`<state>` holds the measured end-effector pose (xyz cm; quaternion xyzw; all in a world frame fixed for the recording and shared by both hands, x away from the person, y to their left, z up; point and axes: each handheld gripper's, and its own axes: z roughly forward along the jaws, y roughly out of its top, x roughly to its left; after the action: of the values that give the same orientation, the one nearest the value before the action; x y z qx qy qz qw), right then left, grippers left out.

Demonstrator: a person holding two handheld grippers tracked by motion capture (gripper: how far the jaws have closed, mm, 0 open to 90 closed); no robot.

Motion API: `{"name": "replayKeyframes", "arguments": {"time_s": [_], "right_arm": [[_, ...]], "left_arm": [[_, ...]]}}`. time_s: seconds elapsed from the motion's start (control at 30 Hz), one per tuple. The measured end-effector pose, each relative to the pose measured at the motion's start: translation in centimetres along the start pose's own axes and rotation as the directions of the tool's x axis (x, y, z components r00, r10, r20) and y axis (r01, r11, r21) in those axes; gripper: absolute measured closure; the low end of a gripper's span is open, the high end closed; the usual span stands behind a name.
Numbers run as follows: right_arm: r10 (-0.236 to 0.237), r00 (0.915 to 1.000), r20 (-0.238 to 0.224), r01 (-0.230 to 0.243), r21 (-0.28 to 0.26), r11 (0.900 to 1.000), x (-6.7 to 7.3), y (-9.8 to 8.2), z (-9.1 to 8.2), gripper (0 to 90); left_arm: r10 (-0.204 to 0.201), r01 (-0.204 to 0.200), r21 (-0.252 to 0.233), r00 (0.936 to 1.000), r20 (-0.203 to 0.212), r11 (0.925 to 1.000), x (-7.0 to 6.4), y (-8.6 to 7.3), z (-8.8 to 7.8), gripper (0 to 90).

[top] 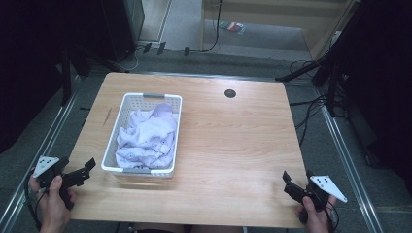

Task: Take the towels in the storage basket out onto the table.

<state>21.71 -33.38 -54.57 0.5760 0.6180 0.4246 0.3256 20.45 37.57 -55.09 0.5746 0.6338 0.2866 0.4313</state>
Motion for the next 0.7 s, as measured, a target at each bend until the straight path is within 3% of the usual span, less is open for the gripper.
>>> {"name": "replayKeyframes", "arguments": {"time_s": [0.17, 0.23, 0.37, 0.47, 0.5, 0.53, 0.63, 0.7], "right_arm": [[-0.006, 1.0000, 0.000, 0.006, 0.000, 1.000, 0.0, 0.0, 0.0, 12.5], [-0.005, 1.0000, 0.000, 0.005, 0.001, 1.000, 0.0, 0.0, 0.1, 12.5], [0.000, 1.0000, -0.001, 0.000, 0.000, 1.000, -0.1, 0.0, 0.1, 12.5], [0.003, 1.0000, -0.004, -0.003, -0.001, 1.000, -0.1, 0.0, 0.1, 12.4], [0.008, 1.0000, -0.003, -0.008, 0.000, 1.000, -0.1, 0.0, 0.0, 12.5], [0.008, 1.0000, -0.003, -0.008, 0.000, 1.000, -0.1, 0.0, 0.0, 12.5], [0.008, 1.0000, -0.003, -0.008, 0.001, 1.000, -0.1, 0.0, 0.1, 12.4], [0.004, 1.0000, -0.004, -0.004, 0.000, 1.000, -0.1, 0.0, 0.1, 12.4]], "left_arm": [[0.009, -0.008, -0.020, 0.9995, 0.029, 0.9998, 0.0, 0.1, -0.1, 0.0], [0.001, 0.001, -0.053, 0.9990, 0.045, 0.9986, -0.1, 0.6, -0.5, 0.0], [-0.008, 0.012, -0.084, 0.9992, 0.039, 0.9964, -0.3, 1.4, -1.2, 0.0], [0.009, -0.007, -0.057, 0.9989, 0.045, 0.9984, -0.8, 2.3, -1.7, 0.0], [0.019, -0.016, -0.050, 0.9967, 0.079, 0.9986, -1.4, 2.9, -2.1, 0.0], [0.019, -0.016, -0.050, 0.9967, 0.079, 0.9986, -1.4, 2.9, -2.1, 0.0], [0.073, -0.068, -0.043, 0.9886, 0.132, 0.9968, -3.2, 4.0, -2.7, 0.0], [0.090, -0.085, -0.042, 0.9861, 0.140, 0.9955, -3.7, 4.3, -2.9, 0.0]]}}
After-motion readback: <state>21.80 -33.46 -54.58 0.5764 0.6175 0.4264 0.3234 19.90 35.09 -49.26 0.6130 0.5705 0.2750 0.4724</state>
